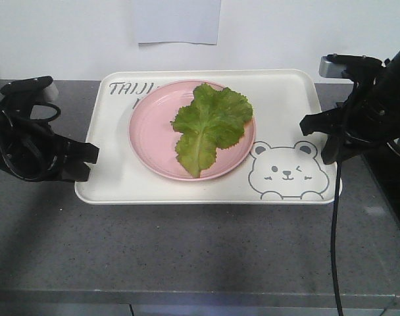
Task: Transfer vegetables to tray and serve
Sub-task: 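Drive the base up to the counter edge with the tray held, then hold the tray level with both grippers above the counter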
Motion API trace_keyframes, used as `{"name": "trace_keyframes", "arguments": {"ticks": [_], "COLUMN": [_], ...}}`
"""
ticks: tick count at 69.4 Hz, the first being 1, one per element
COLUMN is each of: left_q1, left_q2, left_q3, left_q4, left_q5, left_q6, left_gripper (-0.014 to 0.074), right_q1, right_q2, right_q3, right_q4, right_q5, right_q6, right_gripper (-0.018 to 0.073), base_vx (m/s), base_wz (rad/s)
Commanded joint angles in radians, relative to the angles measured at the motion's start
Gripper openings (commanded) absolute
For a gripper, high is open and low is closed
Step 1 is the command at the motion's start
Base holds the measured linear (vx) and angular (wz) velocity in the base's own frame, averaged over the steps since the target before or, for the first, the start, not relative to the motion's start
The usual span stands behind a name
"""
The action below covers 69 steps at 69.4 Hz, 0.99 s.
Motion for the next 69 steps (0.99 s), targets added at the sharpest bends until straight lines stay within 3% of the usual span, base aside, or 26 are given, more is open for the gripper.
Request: {"name": "trace_keyframes", "arguments": {"ticks": [1,69], "left_q1": [-0.014,-0.014], "left_q2": [-0.042,-0.042], "left_q3": [-0.03,-0.03], "left_q4": [-0.107,-0.107], "left_q5": [-0.04,-0.04], "left_q6": [0.028,0.028], "left_gripper": [-0.0006,-0.0006], "right_q1": [0.008,0.008], "right_q2": [-0.05,-0.05], "right_q3": [-0.025,-0.025], "right_q4": [0.078,0.078], "right_q5": [-0.034,-0.035], "right_q6": [-0.028,-0.028], "right_gripper": [-0.0006,-0.0006], "base_vx": [0.04,0.04], "base_wz": [0.01,0.01]}}
